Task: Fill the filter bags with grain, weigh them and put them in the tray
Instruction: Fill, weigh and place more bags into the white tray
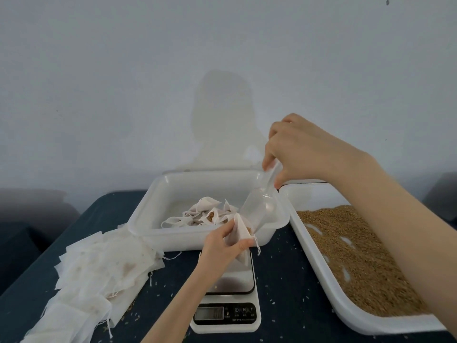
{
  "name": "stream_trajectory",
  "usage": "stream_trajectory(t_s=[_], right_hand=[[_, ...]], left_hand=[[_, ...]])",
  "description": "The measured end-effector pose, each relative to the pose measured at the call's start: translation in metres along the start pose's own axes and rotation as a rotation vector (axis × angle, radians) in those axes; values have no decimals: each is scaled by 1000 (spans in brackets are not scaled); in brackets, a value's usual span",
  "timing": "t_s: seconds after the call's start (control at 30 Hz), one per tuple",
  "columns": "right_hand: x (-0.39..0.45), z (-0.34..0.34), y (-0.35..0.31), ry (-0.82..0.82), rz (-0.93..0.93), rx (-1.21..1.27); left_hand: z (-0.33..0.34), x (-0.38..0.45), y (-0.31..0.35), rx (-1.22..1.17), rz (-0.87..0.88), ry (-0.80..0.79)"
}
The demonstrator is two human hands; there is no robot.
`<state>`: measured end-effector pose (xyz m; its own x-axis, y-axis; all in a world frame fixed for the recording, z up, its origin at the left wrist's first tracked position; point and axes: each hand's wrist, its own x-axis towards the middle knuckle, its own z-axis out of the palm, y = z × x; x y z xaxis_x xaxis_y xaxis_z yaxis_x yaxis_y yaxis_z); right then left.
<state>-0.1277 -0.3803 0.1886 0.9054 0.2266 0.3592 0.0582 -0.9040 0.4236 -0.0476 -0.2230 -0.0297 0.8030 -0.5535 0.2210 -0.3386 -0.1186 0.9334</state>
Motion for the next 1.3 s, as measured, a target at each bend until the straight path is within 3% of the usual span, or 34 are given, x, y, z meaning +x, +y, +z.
stream_trajectory(t_s=[0.17, 0.4, 0.83, 0.93, 1.1, 1.2, 1.3], right_hand=[[-3, 15, 13, -105, 62, 99], [-45, 71, 40, -285, 337, 697], [-103, 142, 39, -294, 604, 1145], [-119, 151, 43, -270, 675, 1146], [-160, 174, 62, -274, 774, 941], [-186, 190, 73, -447, 837, 766], [-196, 202, 72, -662, 844, 583]], left_hand=[[-7, -2, 0, -27, 21, -3], [-19, -3, 2, -108, -34, -51], [-14, 4, 1, -336, -70, 37], [-9, 6, 1, -349, -90, 89], [-1, 11, 4, -261, -55, 74], [3, 11, 2, -222, -32, -7], [1, 8, -13, 43, 10, -151]])
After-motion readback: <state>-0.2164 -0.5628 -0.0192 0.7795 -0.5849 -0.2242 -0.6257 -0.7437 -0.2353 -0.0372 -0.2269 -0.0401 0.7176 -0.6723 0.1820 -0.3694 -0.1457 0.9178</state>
